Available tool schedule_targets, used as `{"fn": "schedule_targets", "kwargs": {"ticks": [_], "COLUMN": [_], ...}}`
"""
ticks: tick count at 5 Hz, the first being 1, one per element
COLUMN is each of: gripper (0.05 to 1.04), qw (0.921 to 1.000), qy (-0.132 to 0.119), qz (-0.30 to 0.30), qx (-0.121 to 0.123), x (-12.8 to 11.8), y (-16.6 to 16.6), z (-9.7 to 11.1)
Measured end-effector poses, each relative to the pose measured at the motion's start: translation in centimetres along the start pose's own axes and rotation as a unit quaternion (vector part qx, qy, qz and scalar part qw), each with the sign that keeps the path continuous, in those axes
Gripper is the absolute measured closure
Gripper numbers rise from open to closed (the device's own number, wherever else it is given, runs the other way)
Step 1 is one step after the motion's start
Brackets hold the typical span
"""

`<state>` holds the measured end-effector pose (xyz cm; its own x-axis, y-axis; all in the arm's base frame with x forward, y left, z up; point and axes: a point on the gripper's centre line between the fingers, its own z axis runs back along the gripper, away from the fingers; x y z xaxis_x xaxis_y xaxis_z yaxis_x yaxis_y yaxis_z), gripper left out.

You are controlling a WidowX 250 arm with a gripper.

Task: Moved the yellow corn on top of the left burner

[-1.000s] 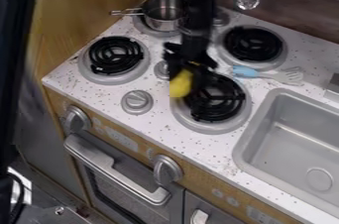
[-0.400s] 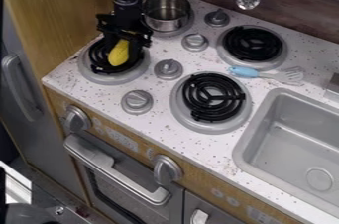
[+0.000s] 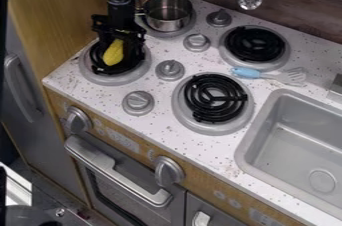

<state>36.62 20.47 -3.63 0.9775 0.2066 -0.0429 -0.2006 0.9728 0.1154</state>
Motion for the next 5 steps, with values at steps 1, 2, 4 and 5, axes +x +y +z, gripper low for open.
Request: {"fn": "schedule_targets", "kwargs": {"ticks": [1,2,4,5], "gripper": [0.125,0.087,0.087,0.087], "qw": [0.9999,0.9994,0.9945,0.9926], "qy": [0.004,-0.001,-0.011,-0.010], "qz": [-0.010,-0.024,-0.094,-0.114], "qx": [-0.003,-0.023,-0.044,-0.040], "x": [-0.4,-1.1,-3.0,-3.8], "y": [0.1,-1.4,-5.5,-6.5], "z": [-0.3,1.0,4.2,4.6]}}
